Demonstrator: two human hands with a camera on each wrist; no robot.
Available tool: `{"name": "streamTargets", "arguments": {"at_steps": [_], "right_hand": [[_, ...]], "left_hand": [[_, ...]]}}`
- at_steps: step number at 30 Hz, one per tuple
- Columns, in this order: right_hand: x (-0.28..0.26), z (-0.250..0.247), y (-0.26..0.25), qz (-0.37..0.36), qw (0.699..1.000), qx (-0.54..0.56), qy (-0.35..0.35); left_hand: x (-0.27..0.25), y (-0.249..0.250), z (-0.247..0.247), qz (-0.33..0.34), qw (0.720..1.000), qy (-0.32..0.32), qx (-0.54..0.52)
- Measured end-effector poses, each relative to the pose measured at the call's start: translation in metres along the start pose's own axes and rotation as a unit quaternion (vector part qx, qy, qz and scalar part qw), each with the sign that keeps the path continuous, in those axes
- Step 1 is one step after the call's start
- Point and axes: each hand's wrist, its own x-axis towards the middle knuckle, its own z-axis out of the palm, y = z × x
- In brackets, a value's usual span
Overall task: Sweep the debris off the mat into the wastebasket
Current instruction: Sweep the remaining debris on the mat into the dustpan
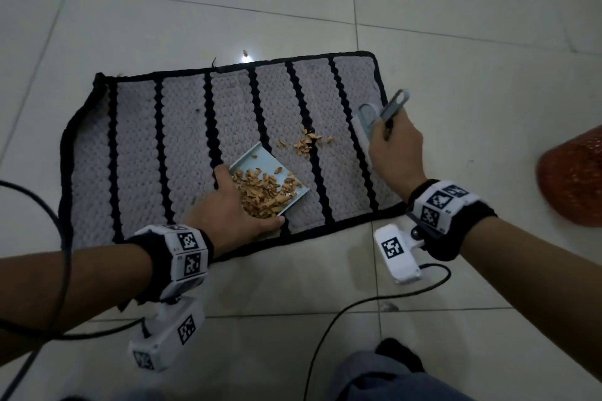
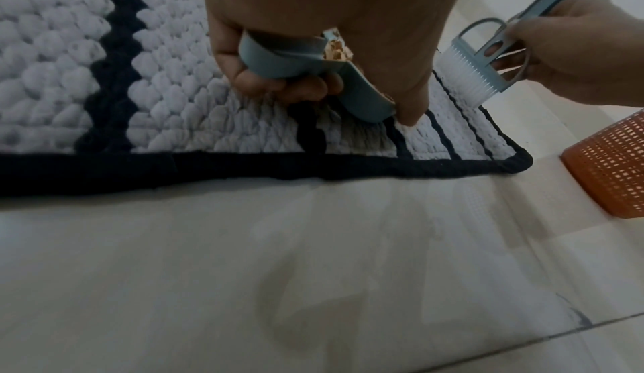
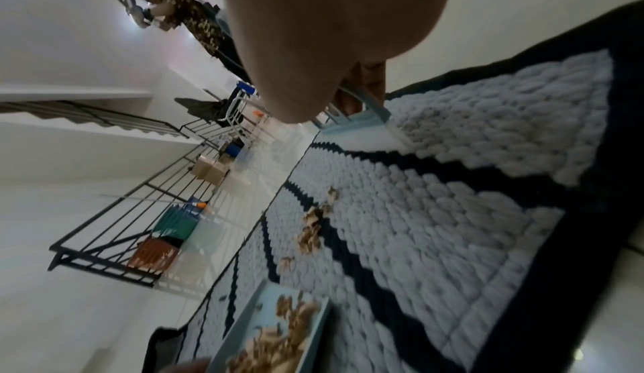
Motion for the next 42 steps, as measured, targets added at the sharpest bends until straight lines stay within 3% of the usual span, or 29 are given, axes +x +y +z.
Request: {"name": "streamTargets", "arguments": {"at_steps": [10, 15, 27, 35, 38, 42], "right_hand": [[-0.017, 0.047, -0.021, -0.060, 0.997, -0.042, -0.024], [-0.026, 0.052, -0.025, -0.079, 0.995, -0.047, -0.031], [-0.056, 0.067, -0.050, -0.184, 0.976, -0.030, -0.116], [-0.045, 0.058, -0.049, -0.144, 0.989, -0.007, -0.039], [-0.048, 0.070, -0.046, -0.148, 0.986, -0.023, -0.076], [-0.070, 0.080, -0.052, -0.234, 0.960, -0.051, -0.145]], "left_hand": [[0.011, -0.008, -0.014, 0.031, 0.997, 0.022, 0.060], [0.023, -0.010, -0.020, 0.061, 0.995, 0.001, 0.081], [0.034, -0.014, -0.017, 0.061, 0.994, -0.003, 0.094], [0.033, -0.015, -0.017, 0.071, 0.994, -0.003, 0.078], [0.033, -0.016, -0.017, 0.074, 0.994, 0.001, 0.076], [0.033, -0.018, -0.015, 0.081, 0.995, 0.004, 0.060]]}}
